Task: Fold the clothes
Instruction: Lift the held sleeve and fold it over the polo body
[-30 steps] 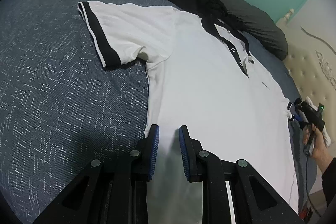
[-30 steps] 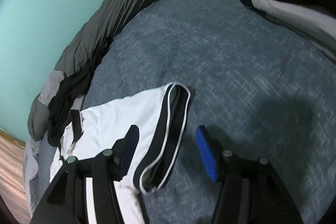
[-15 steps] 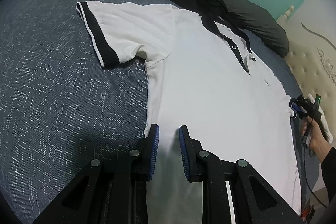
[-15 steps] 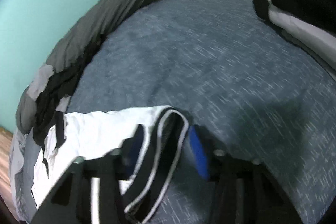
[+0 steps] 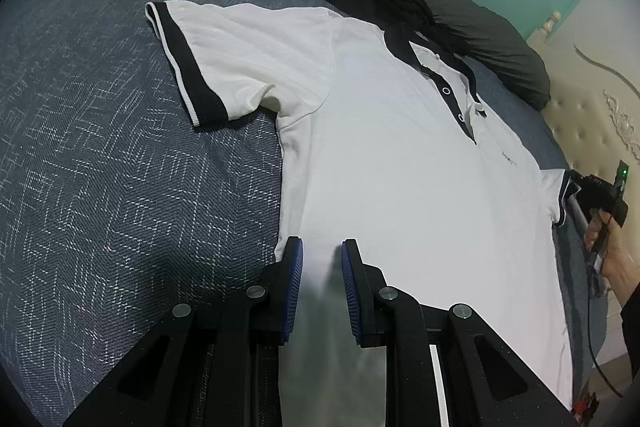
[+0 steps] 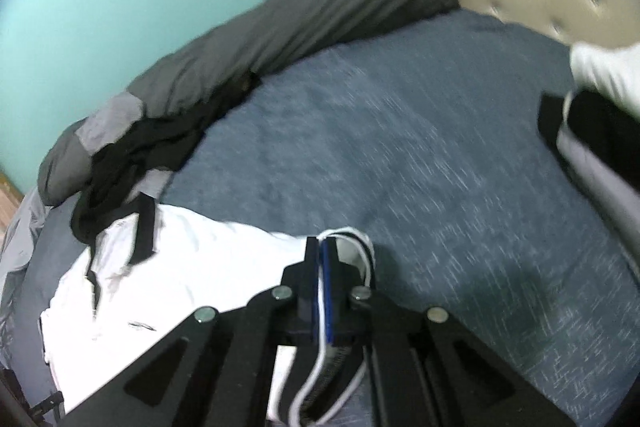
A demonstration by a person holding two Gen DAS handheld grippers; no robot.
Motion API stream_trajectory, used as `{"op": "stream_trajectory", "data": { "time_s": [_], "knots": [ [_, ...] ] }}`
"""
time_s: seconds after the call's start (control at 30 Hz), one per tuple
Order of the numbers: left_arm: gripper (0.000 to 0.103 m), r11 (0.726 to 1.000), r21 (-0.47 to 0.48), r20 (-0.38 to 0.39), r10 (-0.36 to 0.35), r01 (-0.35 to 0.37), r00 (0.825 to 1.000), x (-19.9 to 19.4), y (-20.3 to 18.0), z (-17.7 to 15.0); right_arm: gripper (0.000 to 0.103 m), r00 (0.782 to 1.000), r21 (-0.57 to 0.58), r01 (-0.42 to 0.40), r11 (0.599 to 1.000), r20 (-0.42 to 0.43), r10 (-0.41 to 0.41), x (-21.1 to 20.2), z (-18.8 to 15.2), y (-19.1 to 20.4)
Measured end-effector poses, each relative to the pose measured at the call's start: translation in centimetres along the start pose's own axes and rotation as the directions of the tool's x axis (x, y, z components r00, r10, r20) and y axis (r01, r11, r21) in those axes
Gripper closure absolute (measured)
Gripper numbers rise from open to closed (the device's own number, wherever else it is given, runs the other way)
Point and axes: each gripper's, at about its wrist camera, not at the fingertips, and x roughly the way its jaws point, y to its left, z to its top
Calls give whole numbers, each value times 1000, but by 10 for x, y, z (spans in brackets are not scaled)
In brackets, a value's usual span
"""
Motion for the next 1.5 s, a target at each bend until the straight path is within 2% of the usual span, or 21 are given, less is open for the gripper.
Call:
{"op": "stream_trajectory", "data": {
  "time_s": [0.23, 0.53, 0.83, 0.93, 1.13, 1.3, 1.43, 1.5],
  "knots": [
    [81, 1000, -9, -4, -11, 11, 1000, 1, 2, 1, 102, 998, -85, -55, 995, 2, 55, -15, 8, 50],
    [81, 1000, -19, -8, -20, 20, 1000, 1, 3, 2, 102, 999, -230, 0, 973, -46, -11, -19, -14, 128],
    [81, 1000, -20, -9, -22, 22, 1000, 1, 3, 1, 102, 990, -357, -3, 934, -133, -48, 5, -70, 205],
    [81, 999, -19, -10, -26, 26, 1000, 1, 3, 1, 102, 983, -390, 18, 921, -159, -86, 16, -92, 219],
    [81, 1000, -19, -9, -25, 25, 1000, 2, 3, 0, 98, 978, -343, -65, 937, -208, -8, 13, -107, 221],
    [81, 999, -21, -9, -24, 24, 1000, 2, 3, -1, 77, 982, -246, -147, 958, -151, 112, -19, -90, 202],
    [81, 1000, -18, -8, -21, 21, 1000, 2, 2, -2, 75, 992, -179, -114, 977, -66, 104, -40, -67, 169],
    [81, 1000, -17, -9, -20, 20, 1000, 2, 2, -2, 75, 996, -97, -67, 993, -65, 61, -38, -56, 142]
  ]
}}
